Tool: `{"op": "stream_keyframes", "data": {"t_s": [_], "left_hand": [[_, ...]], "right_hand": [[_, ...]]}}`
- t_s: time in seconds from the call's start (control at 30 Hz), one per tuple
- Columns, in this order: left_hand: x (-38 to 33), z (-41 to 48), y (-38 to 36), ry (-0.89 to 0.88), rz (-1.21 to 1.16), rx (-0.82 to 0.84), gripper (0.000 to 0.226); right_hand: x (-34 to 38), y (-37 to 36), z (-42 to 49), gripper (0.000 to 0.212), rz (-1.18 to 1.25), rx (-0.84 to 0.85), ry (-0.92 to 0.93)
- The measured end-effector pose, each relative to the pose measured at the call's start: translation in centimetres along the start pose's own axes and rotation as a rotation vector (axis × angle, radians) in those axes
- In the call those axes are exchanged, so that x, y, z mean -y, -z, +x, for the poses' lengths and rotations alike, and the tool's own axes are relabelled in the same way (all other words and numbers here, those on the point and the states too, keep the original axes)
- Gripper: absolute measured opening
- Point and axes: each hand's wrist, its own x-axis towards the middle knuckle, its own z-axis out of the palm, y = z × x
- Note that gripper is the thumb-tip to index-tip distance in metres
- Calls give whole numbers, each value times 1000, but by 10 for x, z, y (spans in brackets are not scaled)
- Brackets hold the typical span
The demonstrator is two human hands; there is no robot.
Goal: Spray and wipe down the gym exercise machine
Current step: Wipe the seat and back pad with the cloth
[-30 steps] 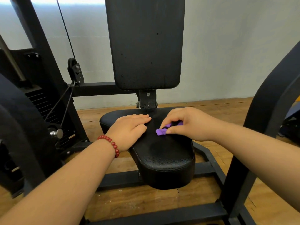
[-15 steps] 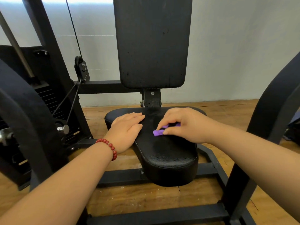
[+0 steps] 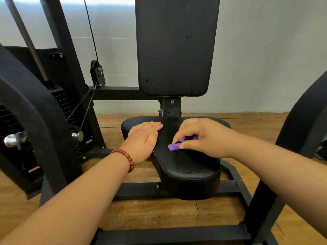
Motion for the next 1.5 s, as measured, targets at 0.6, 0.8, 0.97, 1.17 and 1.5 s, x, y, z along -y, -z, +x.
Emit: {"op": "stream_keyframes", "data": {"t_s": [0.6, 0.8, 0.97, 1.17, 1.5], "left_hand": [[7, -8, -2, -47, 8, 17, 45], [7, -12, -5, -29, -15, -11, 47], [14, -20, 7, -19, 29, 39, 45], [14, -26, 3, -3, 18, 6, 46], [6, 8, 21, -9, 68, -29, 43]], "right_hand": [[7, 0, -5, 20, 127, 23, -10], [1, -4, 25, 21, 61, -40, -91], [-4, -9, 41, 21, 98, -85, -220], [12, -2, 6, 16, 108, 4, -96], [-42, 2, 47, 15, 52, -209, -485]]}}
